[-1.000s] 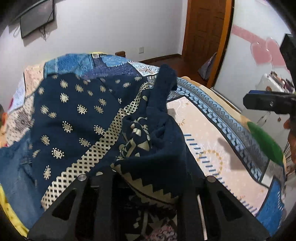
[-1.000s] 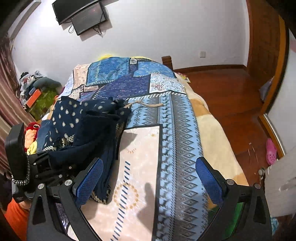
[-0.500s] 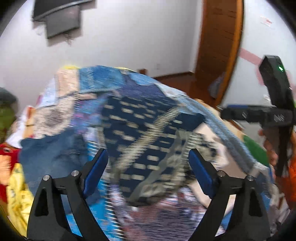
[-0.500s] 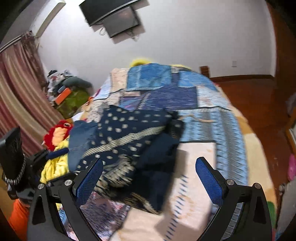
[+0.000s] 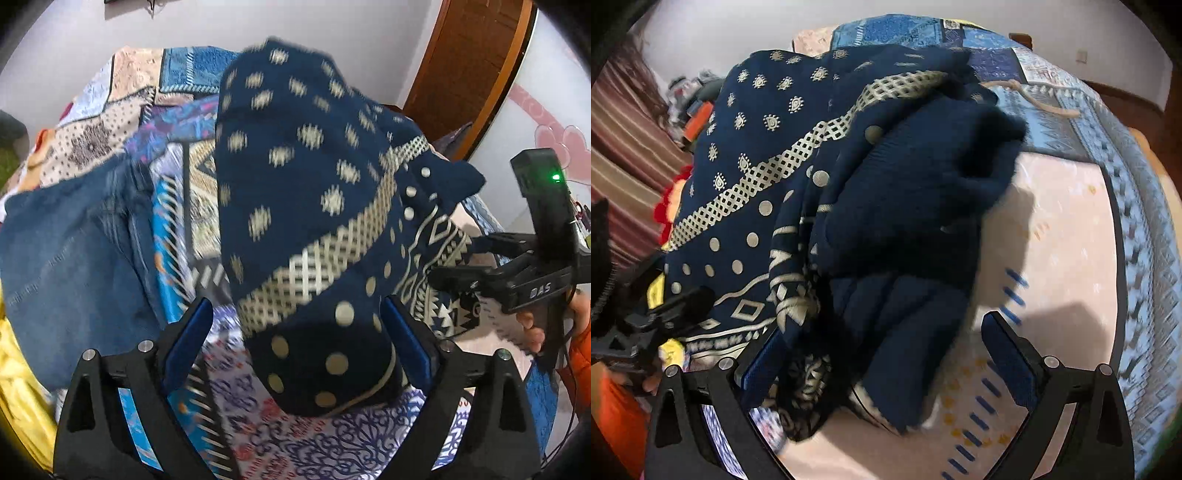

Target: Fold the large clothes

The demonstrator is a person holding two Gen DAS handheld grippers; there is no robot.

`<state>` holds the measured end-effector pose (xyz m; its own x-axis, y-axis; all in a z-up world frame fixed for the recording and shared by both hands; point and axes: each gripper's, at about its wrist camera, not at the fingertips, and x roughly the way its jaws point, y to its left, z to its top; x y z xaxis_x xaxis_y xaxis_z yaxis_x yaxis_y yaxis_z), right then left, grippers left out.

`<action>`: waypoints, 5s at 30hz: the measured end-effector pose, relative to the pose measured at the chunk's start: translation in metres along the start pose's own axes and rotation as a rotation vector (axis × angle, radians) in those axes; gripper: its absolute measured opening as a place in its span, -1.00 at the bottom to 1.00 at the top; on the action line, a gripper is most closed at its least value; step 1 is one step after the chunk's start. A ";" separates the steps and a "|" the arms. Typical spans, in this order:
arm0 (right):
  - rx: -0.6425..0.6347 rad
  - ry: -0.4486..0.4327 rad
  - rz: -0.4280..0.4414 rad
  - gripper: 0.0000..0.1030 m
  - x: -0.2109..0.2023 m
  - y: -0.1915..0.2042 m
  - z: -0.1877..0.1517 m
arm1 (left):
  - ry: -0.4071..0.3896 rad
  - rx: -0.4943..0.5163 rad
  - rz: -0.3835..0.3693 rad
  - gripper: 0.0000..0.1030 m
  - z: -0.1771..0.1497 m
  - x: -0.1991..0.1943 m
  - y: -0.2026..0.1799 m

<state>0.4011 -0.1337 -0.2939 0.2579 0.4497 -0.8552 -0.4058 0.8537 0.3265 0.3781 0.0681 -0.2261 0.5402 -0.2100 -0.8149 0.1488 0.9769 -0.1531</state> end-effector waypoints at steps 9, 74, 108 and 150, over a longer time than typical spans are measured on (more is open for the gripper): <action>0.010 -0.025 -0.058 0.93 -0.044 -0.008 -0.025 | -0.048 0.038 0.074 0.79 -0.022 -0.038 -0.010; -0.217 -0.215 0.419 -0.31 -0.046 0.258 0.132 | -0.317 -0.164 -0.005 0.04 0.031 -0.205 0.156; -0.343 -0.168 0.227 0.55 0.082 0.318 0.157 | -0.182 -0.187 0.264 0.35 -0.026 -0.121 0.285; -0.484 -0.824 0.201 0.57 -0.273 0.348 -0.060 | -0.817 -0.135 0.435 0.53 -0.124 -0.413 0.037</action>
<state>0.1367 0.0249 0.0293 0.6021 0.7749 -0.1921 -0.7779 0.6236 0.0771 0.0578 0.1957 0.0354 0.9479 0.2637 -0.1785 -0.2735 0.9613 -0.0324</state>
